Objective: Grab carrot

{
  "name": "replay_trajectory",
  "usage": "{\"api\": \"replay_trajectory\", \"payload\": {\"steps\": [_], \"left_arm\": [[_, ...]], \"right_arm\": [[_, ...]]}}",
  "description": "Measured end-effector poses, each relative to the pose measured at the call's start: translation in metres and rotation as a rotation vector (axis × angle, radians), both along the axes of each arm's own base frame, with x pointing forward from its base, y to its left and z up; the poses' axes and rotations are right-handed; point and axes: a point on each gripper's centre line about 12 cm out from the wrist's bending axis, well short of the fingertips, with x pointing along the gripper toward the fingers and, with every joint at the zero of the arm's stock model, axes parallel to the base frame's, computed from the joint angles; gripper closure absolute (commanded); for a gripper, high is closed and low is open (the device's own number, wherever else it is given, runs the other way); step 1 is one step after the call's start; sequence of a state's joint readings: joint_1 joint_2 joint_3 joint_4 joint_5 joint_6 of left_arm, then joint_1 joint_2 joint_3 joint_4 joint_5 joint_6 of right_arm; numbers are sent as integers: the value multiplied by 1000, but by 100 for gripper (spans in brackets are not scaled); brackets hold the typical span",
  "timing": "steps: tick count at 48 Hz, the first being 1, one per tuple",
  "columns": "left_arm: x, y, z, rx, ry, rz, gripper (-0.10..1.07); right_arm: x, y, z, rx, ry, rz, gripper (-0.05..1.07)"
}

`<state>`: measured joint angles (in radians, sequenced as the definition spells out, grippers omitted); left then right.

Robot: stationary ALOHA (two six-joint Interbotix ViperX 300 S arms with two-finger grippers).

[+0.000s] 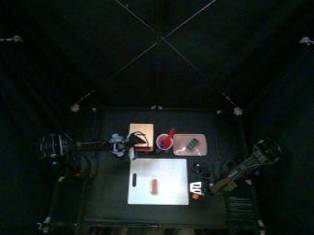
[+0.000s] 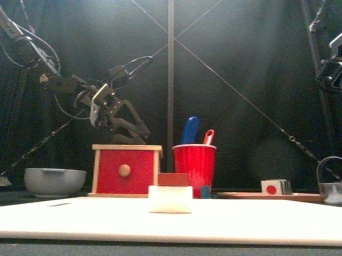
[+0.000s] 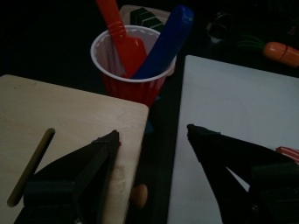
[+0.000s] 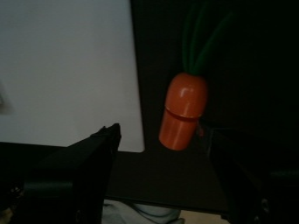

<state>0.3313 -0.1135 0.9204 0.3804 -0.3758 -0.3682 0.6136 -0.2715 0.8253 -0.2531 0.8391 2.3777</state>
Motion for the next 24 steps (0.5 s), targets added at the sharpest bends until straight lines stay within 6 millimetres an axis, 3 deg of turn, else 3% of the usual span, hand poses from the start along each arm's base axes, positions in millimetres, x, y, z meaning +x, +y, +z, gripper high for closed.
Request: {"api": "replay_trajectory", "payload": {"steps": [11, 24], "left_arm": [[2, 1, -2, 5, 5, -6, 1], [2, 3, -4, 4, 10, -3, 1]], "right_arm": [[-10, 1, -16, 20, 81, -41, 3], [-5, -5, -33, 17, 59, -33, 4]]}}
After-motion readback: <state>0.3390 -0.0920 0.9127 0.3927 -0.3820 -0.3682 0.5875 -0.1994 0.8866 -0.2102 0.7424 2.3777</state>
